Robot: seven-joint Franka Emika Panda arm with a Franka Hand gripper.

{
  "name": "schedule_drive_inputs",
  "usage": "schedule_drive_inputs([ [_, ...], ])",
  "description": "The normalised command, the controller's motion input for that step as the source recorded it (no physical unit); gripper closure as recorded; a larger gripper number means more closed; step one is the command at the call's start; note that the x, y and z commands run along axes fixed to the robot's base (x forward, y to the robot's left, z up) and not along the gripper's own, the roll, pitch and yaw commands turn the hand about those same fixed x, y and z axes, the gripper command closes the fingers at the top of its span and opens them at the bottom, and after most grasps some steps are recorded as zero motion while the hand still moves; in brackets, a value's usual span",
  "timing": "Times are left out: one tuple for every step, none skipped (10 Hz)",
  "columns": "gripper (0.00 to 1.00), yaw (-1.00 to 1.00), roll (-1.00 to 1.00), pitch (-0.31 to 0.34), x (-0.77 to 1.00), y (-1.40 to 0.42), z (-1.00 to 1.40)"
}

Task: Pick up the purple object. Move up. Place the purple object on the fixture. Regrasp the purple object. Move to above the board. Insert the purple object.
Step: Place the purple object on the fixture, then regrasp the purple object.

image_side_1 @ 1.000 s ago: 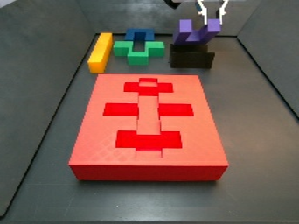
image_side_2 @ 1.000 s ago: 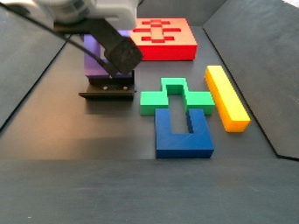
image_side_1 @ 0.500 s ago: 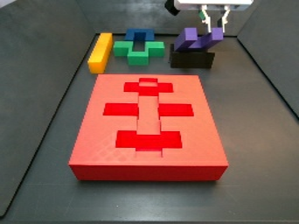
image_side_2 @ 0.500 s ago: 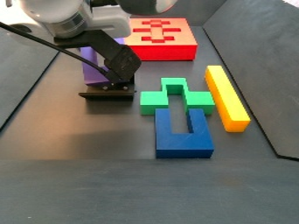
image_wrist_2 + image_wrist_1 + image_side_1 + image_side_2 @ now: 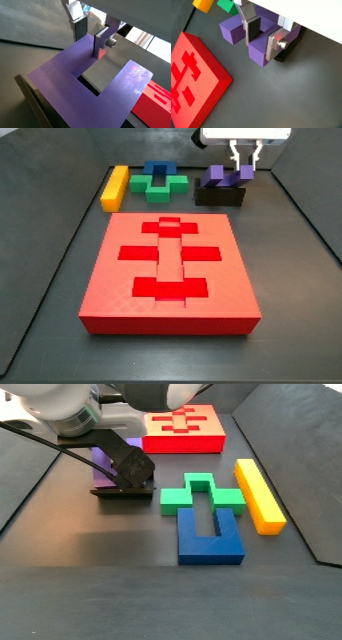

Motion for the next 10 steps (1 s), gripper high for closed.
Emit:
schedule_drive_inputs([
  [1.0, 0.0, 0.0, 0.0, -0.04, 0.0, -0.03],
  [1.0, 0.0, -0.04, 0.0, -0.12, -0.02, -0.17],
  [1.0, 0.0, -0.03, 0.0, -0.09, 0.0, -0.14],
  [1.0, 0.0, -0.01, 0.0, -0.1, -0.01, -0.14],
  [1.0, 0.0, 0.0, 0.0, -0.08, -0.04, -0.11],
  [1.0, 0.0, 0.0, 0.0, -0.05, -0.01, -0.08],
  [1.0, 0.0, 0.0, 0.0, -0.07, -0.05, -0.04],
  [0.0, 0.0, 0.0, 0.0, 0.0, 0.0, 0.0],
  [0.0, 0.0, 0.07, 0.0, 0.0, -0.03, 0.0],
  [0.0, 0.0, 0.11, 0.0, 0.0, -0.06, 0.01],
])
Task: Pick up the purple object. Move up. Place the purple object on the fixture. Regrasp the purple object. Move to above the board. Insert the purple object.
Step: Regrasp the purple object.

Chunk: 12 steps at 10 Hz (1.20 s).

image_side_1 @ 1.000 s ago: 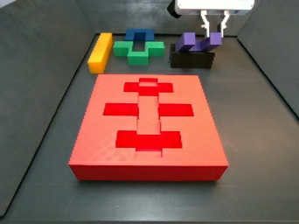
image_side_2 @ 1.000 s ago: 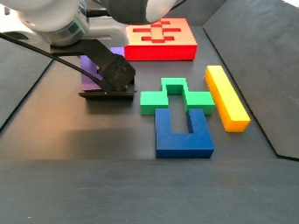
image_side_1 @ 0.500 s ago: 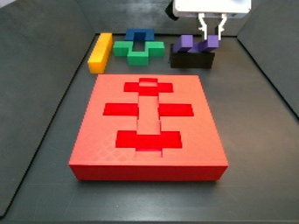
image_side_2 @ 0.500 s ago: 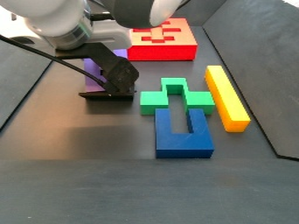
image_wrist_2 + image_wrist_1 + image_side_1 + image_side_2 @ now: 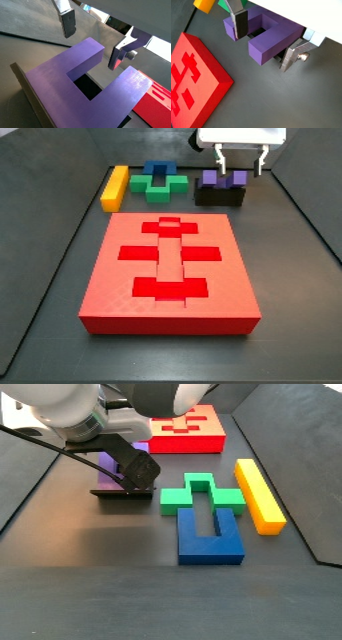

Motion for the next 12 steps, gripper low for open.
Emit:
schedule_drive_inputs([
  [0.0, 0.0, 0.31, 0.0, 0.0, -0.08, 0.07],
  [0.0, 0.0, 0.72, 0.0, 0.0, -0.11, 0.16],
  [0.0, 0.02, 1.0, 0.0, 0.0, -0.15, 0.23],
  [0.0, 0.03, 1.0, 0.0, 0.0, -0.19, 0.26],
  [0.0, 0.04, 1.0, 0.0, 0.0, -0.25, 0.25],
  [0.0, 0.05, 1.0, 0.0, 0.0, -0.28, 0.21],
  [0.0, 0.05, 1.0, 0.0, 0.0, -0.29, 0.17],
  [0.0, 0.06, 1.0, 0.0, 0.0, -0.27, 0.06],
  [0.0, 0.08, 1.0, 0.011, 0.05, -0.24, 0.03],
  [0.0, 0.07, 1.0, 0.04, 0.1, -0.25, 0.0],
  [0.0, 0.02, 1.0, 0.003, 0.09, -0.27, 0.0],
  [0.0, 0.0, 1.0, 0.009, 0.12, -0.27, 0.0],
])
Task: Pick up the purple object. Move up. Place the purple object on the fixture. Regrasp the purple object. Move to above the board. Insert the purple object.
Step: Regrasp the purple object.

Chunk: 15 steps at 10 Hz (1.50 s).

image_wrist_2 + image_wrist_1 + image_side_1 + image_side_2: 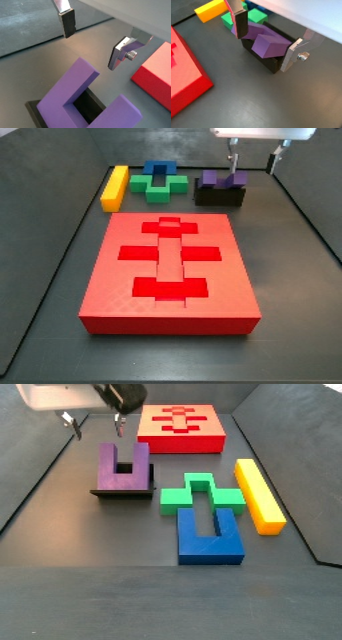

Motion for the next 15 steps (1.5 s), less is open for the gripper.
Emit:
schedule_drive_inputs([
  [0.0, 0.0, 1.0, 0.011, 0.13, -0.26, 0.0],
  [0.0, 0.0, 1.0, 0.02, 0.13, -0.26, 0.0],
  [0.0, 0.0, 1.0, 0.02, 0.13, -0.25, 0.0],
  [0.0, 0.0, 1.0, 0.029, 0.14, -0.23, 0.0],
  [0.0, 0.0, 1.0, 0.031, 0.16, -0.21, 0.0],
  [0.0, 0.0, 1.0, 0.04, 0.19, -0.19, 0.0],
  [0.0, 0.0, 1.0, 0.049, 0.19, -0.17, 0.0],
  [0.0, 0.0, 1.0, 0.066, 0.23, -0.13, 0.02],
  [0.0, 0.01, 1.0, 0.077, 0.25, -0.08, 0.05],
  [0.0, 0.0, 1.0, 0.1, 0.27, 0.0, 0.14],
  [0.0, 0.0, 1.0, 0.086, 0.29, 0.0, 0.16],
  [0.0, 0.0, 1.0, 0.077, 0.27, 0.0, 0.18],
  [0.0, 0.0, 0.98, 0.083, 0.26, 0.01, 0.16],
  [0.0, 0.0, 0.93, 0.054, 0.2, 0.0, 0.0],
  [0.0, 0.0, 0.35, 0.0, 0.09, 0.01, -0.3],
])
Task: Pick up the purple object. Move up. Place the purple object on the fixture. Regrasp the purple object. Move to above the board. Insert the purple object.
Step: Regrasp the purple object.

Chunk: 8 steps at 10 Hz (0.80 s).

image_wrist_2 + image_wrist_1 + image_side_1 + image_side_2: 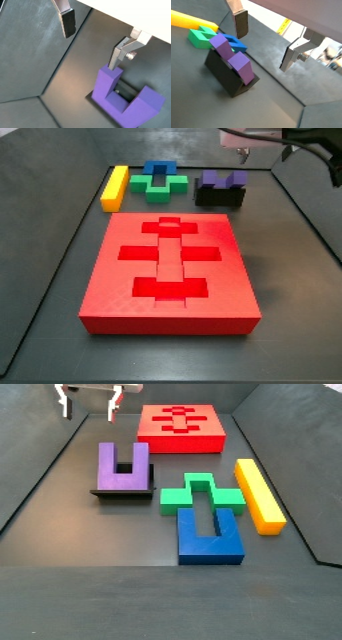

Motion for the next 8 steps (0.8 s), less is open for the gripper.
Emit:
schedule_drive_inputs([
  [0.0, 0.04, 0.11, 0.0, 0.01, 0.04, -0.39],
  [0.0, 0.01, 0.0, -0.02, 0.0, 0.03, -0.33],
  [0.0, 0.0, 0.0, -0.011, 0.0, 0.05, -0.27],
  [0.0, 0.0, 0.0, -0.006, 0.0, 0.06, -0.27],
  [0.0, 0.0, 0.02, -0.034, 0.0, 0.05, -0.29],
  [0.0, 0.0, 0.1, -0.017, 0.0, 0.05, -0.26],
  [0.0, 0.0, 0.23, 0.0, 0.0, 0.11, -0.16],
  [0.0, -0.04, 0.18, 0.0, -0.07, 0.2, -0.07],
])
